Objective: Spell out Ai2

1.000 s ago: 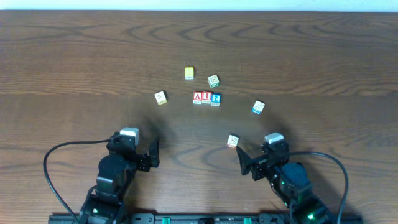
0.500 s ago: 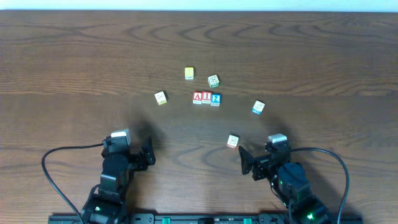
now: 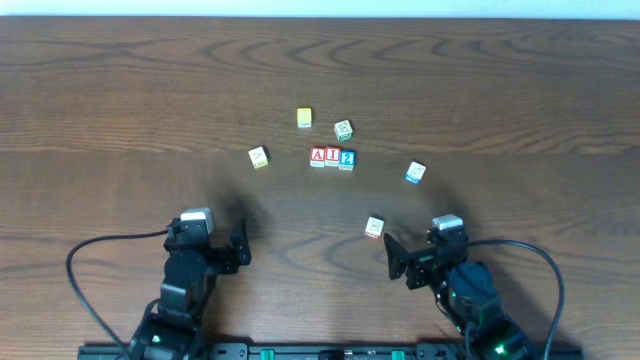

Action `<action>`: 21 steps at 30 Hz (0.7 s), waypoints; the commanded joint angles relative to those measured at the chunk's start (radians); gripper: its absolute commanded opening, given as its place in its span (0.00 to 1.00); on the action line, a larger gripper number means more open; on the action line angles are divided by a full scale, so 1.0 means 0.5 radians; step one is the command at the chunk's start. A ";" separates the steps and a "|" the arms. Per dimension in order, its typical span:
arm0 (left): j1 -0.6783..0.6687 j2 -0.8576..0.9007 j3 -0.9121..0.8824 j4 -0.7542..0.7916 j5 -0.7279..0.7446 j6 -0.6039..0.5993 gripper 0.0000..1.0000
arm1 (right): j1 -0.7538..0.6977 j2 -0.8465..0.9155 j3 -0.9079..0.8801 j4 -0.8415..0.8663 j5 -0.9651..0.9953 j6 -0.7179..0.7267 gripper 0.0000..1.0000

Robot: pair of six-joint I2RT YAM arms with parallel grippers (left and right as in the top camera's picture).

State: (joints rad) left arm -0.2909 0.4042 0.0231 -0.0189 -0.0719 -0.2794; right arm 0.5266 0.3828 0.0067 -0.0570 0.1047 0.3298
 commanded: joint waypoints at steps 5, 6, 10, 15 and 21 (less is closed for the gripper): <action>0.044 -0.395 -0.037 -0.088 -0.117 0.043 0.95 | -0.283 -0.345 -0.003 -0.008 0.022 0.027 0.99; 0.059 -0.442 -0.037 -0.088 -0.117 0.043 0.95 | -0.341 -0.399 -0.002 -0.008 0.022 0.027 0.99; 0.150 -0.577 -0.037 -0.088 -0.117 0.043 0.95 | -0.542 -0.555 -0.002 -0.008 0.022 0.027 0.99; 0.323 -0.758 -0.037 -0.088 -0.117 0.043 0.96 | -0.717 -0.650 -0.002 -0.008 0.022 0.027 0.99; 0.385 -0.803 -0.037 -0.087 -0.117 0.043 0.95 | -0.837 -0.737 -0.002 -0.008 0.022 0.027 0.99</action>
State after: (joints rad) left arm -0.1055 0.0120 0.0238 -0.0185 -0.0853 -0.2794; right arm 0.1360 0.0349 0.0067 -0.0563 0.1051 0.3302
